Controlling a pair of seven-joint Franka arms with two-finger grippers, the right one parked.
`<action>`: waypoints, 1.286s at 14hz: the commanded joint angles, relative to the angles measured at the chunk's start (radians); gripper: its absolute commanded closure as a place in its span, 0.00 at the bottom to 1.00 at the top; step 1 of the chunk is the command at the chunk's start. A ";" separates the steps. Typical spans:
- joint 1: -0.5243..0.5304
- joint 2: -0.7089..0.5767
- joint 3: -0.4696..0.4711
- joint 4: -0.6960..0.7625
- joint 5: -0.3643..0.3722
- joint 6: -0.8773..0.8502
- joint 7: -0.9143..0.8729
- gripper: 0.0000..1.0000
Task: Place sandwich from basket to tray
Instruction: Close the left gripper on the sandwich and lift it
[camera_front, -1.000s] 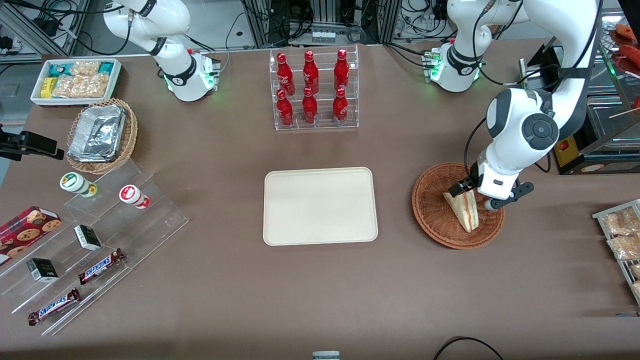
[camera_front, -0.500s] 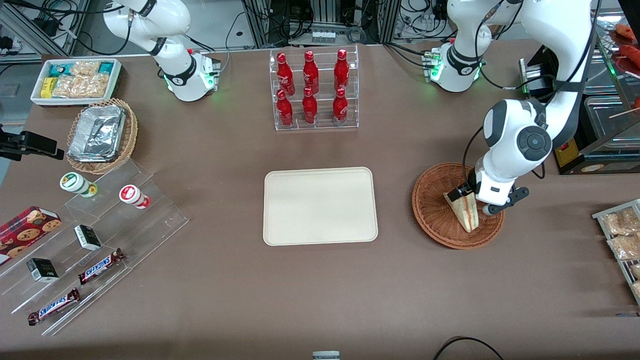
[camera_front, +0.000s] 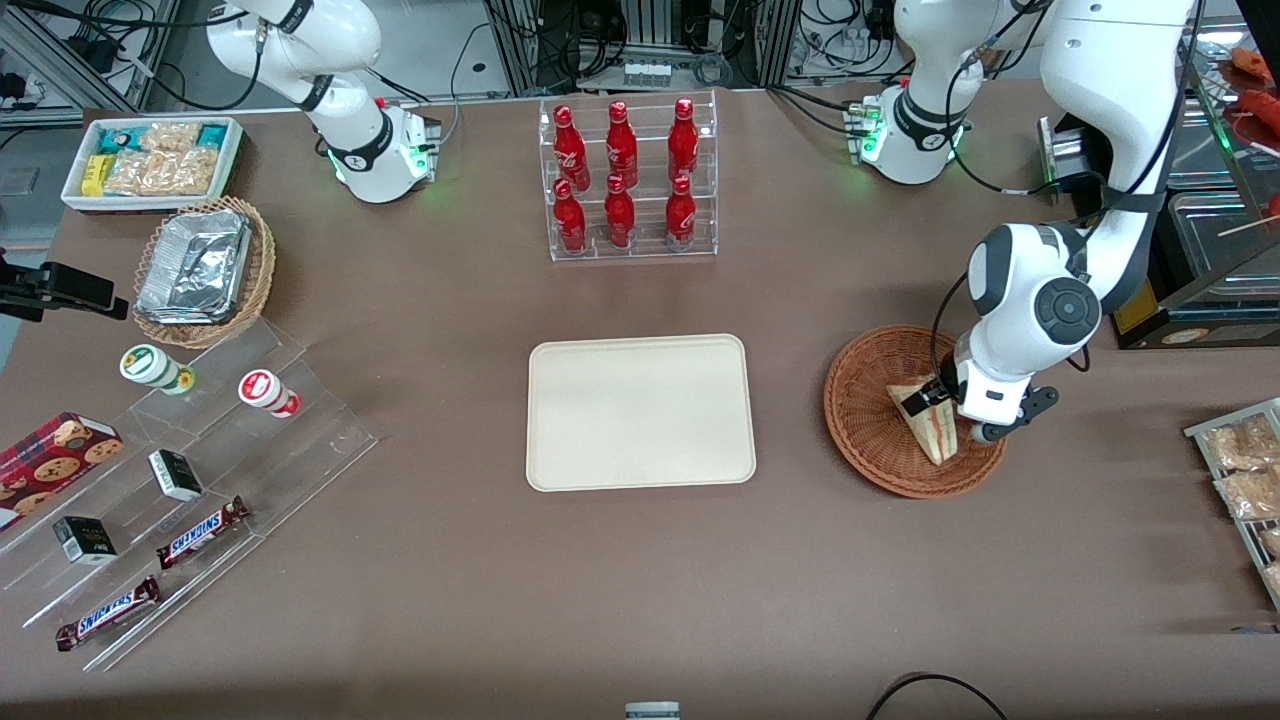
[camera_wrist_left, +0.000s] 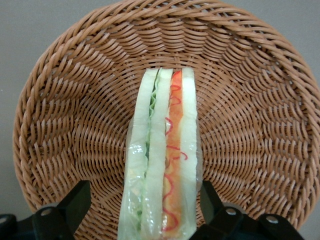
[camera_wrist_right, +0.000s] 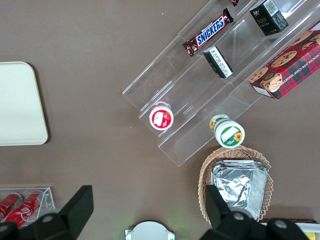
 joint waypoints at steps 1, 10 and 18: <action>-0.001 0.002 -0.002 -0.006 0.004 0.014 -0.053 0.78; -0.010 -0.017 -0.005 0.171 0.007 -0.243 0.005 1.00; -0.194 0.083 -0.011 0.463 0.009 -0.480 0.091 1.00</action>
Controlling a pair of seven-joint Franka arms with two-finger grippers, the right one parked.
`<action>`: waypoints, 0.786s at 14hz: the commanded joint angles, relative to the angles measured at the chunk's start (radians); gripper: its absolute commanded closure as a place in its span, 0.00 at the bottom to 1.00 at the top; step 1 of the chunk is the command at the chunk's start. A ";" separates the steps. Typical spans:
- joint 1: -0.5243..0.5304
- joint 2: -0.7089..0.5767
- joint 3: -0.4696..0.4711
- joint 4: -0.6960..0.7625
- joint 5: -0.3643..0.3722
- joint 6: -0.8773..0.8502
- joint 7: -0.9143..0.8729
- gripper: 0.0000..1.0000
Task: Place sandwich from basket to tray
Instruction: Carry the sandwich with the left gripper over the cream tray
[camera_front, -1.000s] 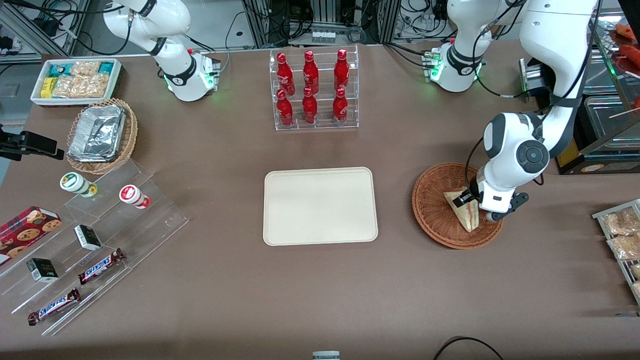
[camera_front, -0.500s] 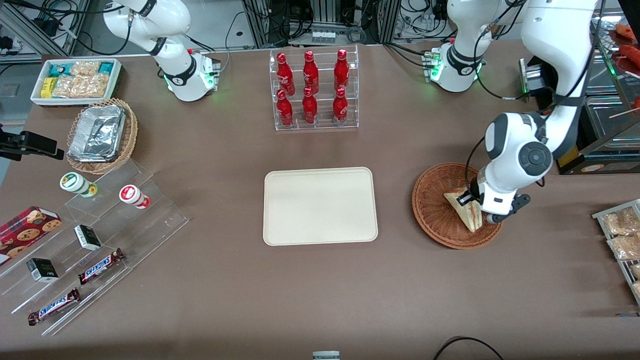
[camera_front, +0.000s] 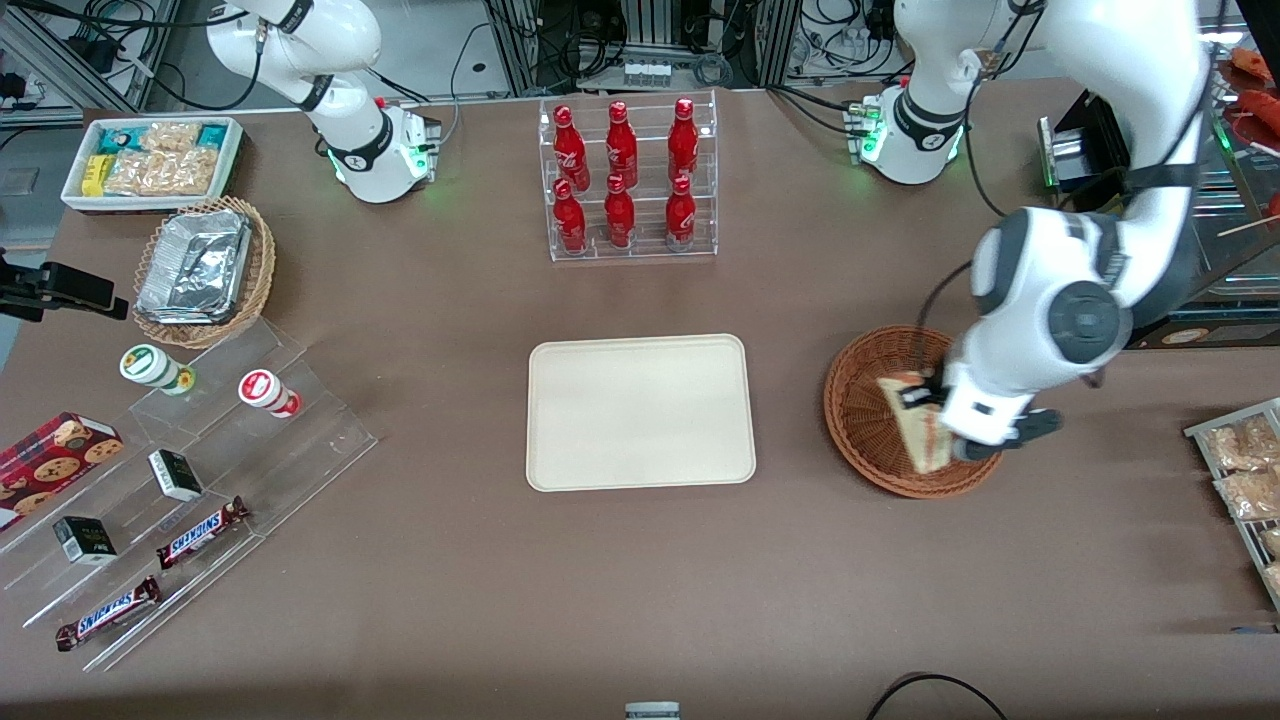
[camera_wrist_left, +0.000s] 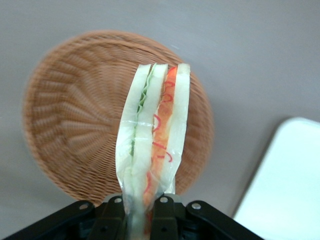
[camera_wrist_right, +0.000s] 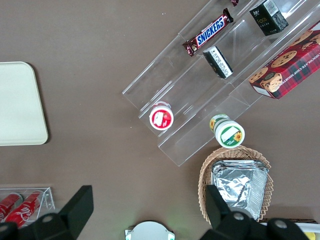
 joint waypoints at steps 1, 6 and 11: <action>-0.098 0.086 0.009 0.107 0.006 -0.045 0.005 1.00; -0.280 0.229 0.007 0.268 -0.006 -0.043 -0.147 1.00; -0.421 0.402 0.007 0.440 -0.011 -0.041 -0.331 1.00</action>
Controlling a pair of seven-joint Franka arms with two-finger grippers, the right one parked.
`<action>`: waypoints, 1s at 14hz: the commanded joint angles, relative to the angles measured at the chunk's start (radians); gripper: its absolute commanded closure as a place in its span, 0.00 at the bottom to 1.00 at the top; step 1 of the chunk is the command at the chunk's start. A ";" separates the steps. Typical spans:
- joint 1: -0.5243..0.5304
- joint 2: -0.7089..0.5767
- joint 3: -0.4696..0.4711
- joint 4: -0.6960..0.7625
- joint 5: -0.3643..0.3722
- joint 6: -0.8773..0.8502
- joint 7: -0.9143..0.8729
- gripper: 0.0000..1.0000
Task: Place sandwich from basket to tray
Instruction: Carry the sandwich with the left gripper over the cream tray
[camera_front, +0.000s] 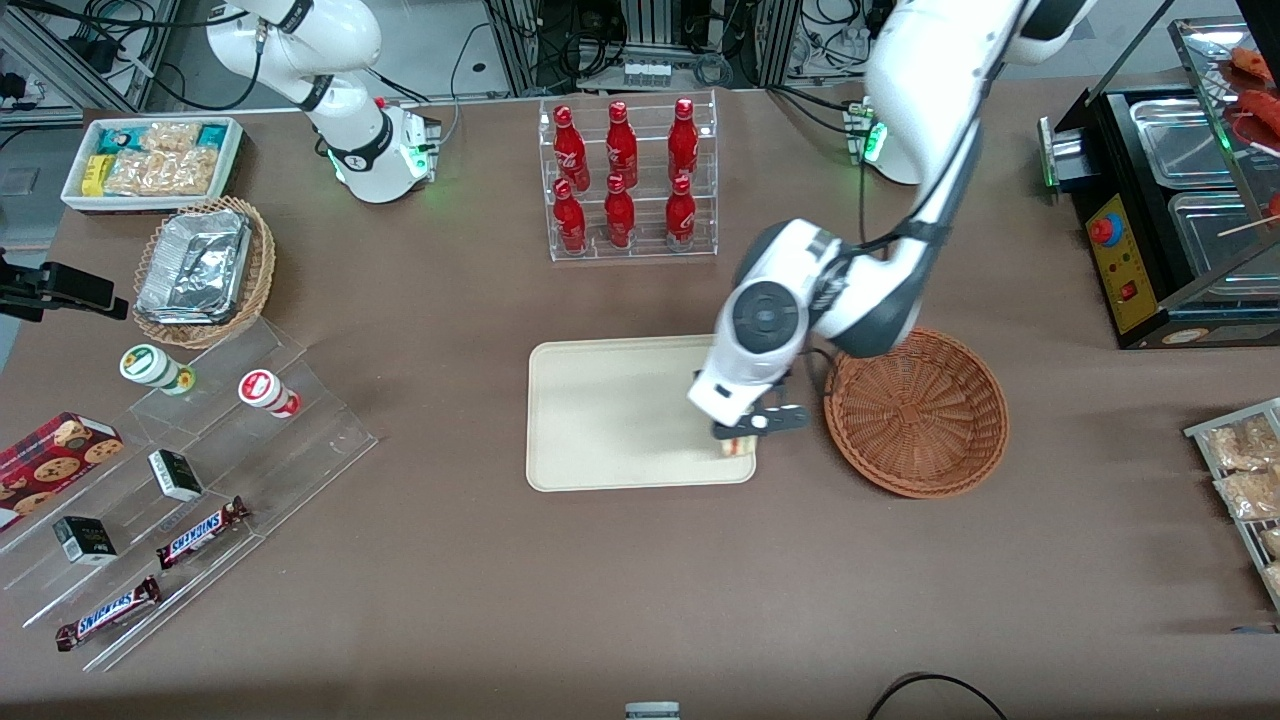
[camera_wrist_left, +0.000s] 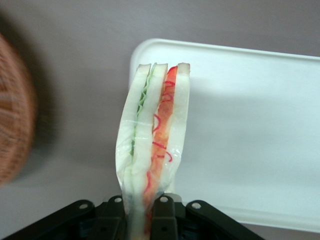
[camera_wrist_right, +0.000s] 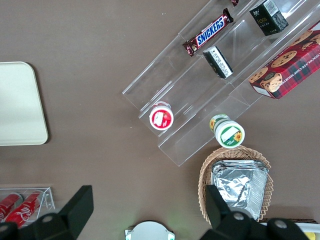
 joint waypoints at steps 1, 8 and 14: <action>-0.075 0.132 0.012 0.165 -0.010 -0.032 -0.115 1.00; -0.150 0.281 0.014 0.358 -0.060 -0.075 -0.219 1.00; -0.153 0.328 0.017 0.407 -0.051 -0.064 -0.244 1.00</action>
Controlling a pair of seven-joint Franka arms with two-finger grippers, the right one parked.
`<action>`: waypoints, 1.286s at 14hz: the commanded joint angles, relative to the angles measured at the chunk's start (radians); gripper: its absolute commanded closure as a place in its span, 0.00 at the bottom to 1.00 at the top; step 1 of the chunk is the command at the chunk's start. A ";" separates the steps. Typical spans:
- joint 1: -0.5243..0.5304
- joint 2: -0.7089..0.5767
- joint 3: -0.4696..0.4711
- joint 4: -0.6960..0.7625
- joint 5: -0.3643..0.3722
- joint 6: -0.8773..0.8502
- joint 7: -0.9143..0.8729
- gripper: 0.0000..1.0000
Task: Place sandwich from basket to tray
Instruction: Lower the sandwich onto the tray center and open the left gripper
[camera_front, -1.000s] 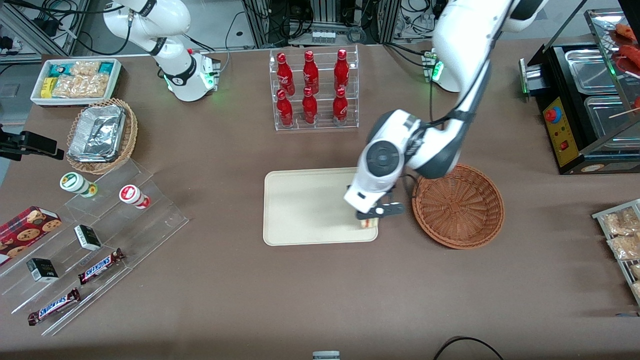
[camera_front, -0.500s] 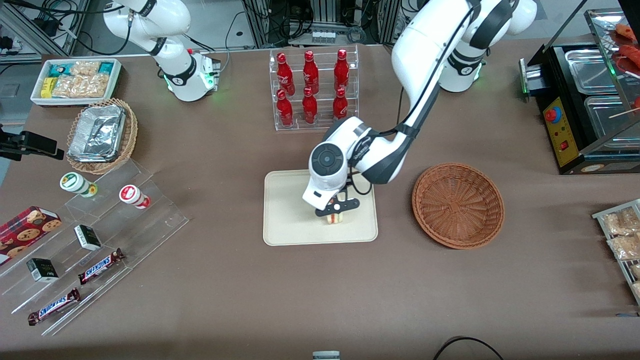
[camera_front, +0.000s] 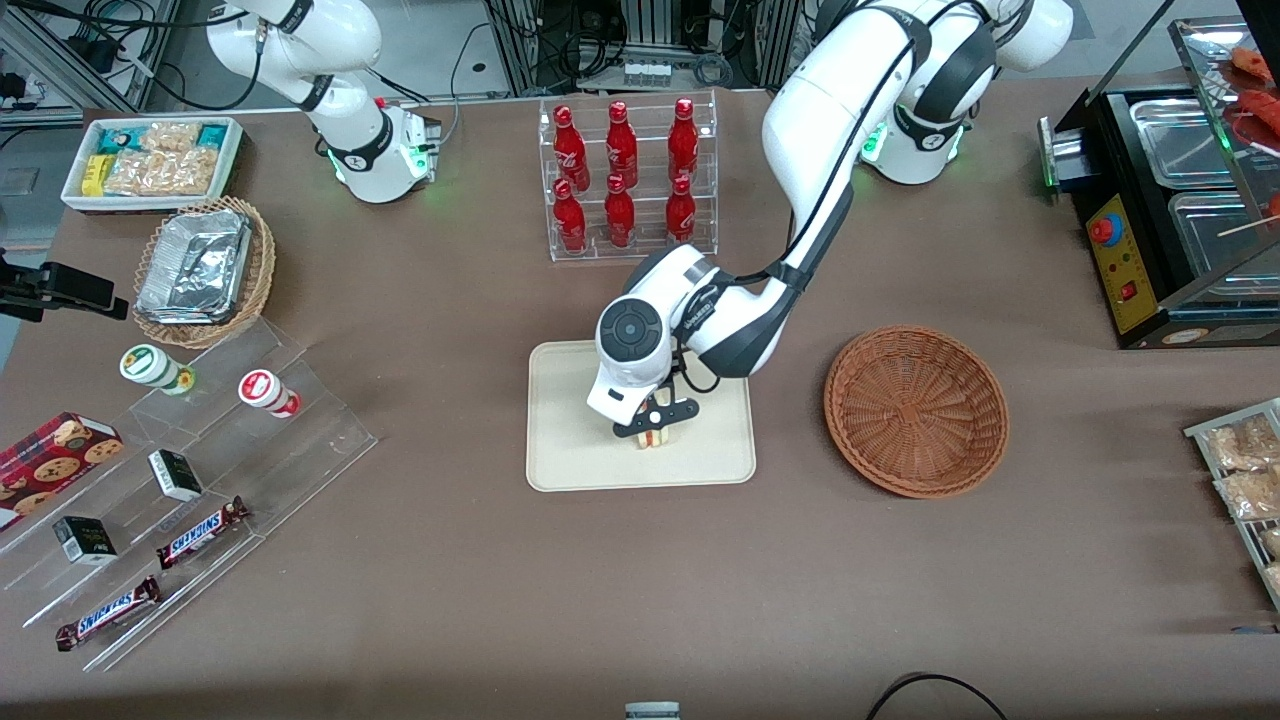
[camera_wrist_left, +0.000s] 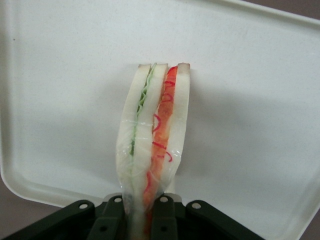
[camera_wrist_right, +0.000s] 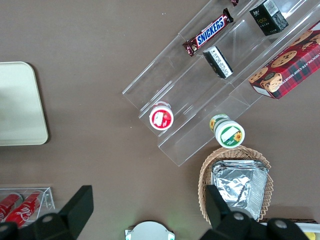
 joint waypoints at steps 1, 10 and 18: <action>-0.012 0.033 0.015 0.064 -0.007 -0.016 -0.028 1.00; -0.017 -0.006 0.019 0.062 0.011 -0.017 -0.038 0.00; 0.026 -0.177 0.076 0.062 0.030 -0.187 0.145 0.00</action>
